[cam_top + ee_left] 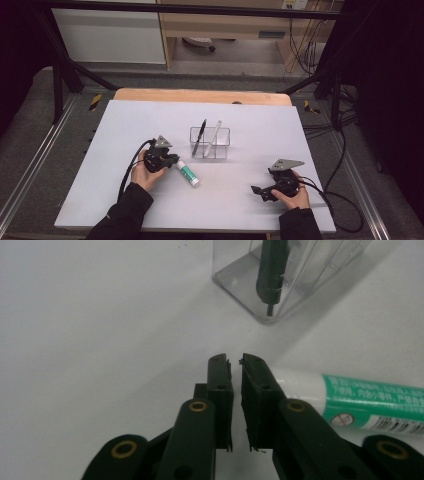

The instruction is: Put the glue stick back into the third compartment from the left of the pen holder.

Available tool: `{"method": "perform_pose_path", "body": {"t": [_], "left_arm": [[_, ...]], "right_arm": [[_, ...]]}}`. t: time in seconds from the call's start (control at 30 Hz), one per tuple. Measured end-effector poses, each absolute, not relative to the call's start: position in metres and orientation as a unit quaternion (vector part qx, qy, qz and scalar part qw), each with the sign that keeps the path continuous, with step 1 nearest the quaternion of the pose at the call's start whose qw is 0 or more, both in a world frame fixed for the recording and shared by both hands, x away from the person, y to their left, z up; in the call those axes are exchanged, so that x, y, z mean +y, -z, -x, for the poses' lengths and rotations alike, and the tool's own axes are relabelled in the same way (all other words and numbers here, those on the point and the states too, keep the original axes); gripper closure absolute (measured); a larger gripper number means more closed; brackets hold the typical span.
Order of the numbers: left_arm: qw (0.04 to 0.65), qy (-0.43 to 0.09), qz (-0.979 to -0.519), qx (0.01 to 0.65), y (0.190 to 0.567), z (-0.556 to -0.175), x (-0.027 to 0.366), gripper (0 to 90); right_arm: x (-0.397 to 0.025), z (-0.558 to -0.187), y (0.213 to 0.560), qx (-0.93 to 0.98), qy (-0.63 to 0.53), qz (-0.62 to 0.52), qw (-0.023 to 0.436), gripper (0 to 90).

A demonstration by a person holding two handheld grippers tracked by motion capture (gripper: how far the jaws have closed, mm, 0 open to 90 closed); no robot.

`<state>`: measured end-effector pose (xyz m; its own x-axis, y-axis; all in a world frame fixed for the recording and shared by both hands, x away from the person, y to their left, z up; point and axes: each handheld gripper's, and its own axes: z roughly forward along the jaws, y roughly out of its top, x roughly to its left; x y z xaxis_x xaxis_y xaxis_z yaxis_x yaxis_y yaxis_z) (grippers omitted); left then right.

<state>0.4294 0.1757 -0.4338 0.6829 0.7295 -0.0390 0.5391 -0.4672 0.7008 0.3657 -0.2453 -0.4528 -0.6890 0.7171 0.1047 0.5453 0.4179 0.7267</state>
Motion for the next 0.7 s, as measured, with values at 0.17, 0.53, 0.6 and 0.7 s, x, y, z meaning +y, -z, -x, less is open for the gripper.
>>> {"method": "perform_pose_path", "body": {"t": [0.17,0.53,0.6,0.7], "left_arm": [[0.353,-0.155,-0.842,0.377,0.427,-0.420,0.197,68.2],[0.354,-0.170,-0.834,0.388,0.428,-0.393,0.237,32.4],[0.353,-0.172,-0.834,0.388,0.430,-0.388,0.241,26.6],[0.353,-0.163,-0.837,0.385,0.434,-0.382,0.247,19.5]], "right_arm": [[-0.240,-0.366,0.448,0.835,-0.384,-0.377,0.117,0.5],[-0.204,-0.365,0.434,0.849,-0.364,-0.364,0.123,0.5],[-0.196,-0.366,0.430,0.849,-0.367,-0.361,0.123,0.5],[-0.182,-0.368,0.426,0.854,-0.360,-0.354,0.125,0.5]]}}
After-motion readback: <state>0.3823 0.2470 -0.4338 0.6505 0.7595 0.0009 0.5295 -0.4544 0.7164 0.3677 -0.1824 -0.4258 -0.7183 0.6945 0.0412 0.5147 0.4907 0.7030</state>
